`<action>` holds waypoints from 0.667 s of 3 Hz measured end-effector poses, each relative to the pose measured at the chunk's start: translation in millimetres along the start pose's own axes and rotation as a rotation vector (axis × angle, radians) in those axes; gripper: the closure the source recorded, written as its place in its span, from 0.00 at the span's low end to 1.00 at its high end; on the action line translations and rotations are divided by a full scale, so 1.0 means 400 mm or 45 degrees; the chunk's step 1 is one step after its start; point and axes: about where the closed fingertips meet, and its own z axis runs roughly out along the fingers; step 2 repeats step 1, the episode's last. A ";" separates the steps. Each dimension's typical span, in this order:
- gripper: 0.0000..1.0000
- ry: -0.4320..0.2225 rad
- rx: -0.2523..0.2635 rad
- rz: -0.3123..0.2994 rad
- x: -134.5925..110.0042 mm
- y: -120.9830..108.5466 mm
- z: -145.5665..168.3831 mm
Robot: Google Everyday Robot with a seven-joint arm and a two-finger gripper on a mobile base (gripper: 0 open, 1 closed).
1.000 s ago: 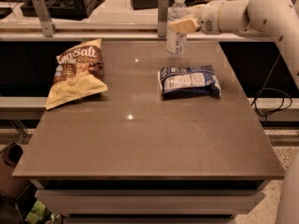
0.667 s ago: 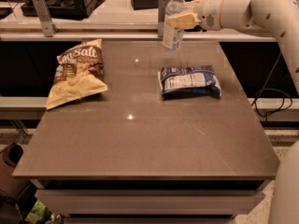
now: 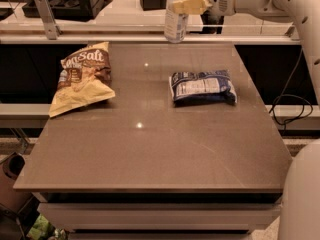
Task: Pick blue plastic bottle
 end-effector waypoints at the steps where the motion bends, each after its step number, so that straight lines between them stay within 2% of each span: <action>1: 1.00 -0.001 -0.001 -0.002 -0.003 0.001 0.000; 2: 1.00 -0.001 -0.001 -0.002 -0.003 0.001 0.000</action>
Offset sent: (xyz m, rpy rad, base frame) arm 0.0000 0.0000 0.0000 0.0000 0.0000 0.0000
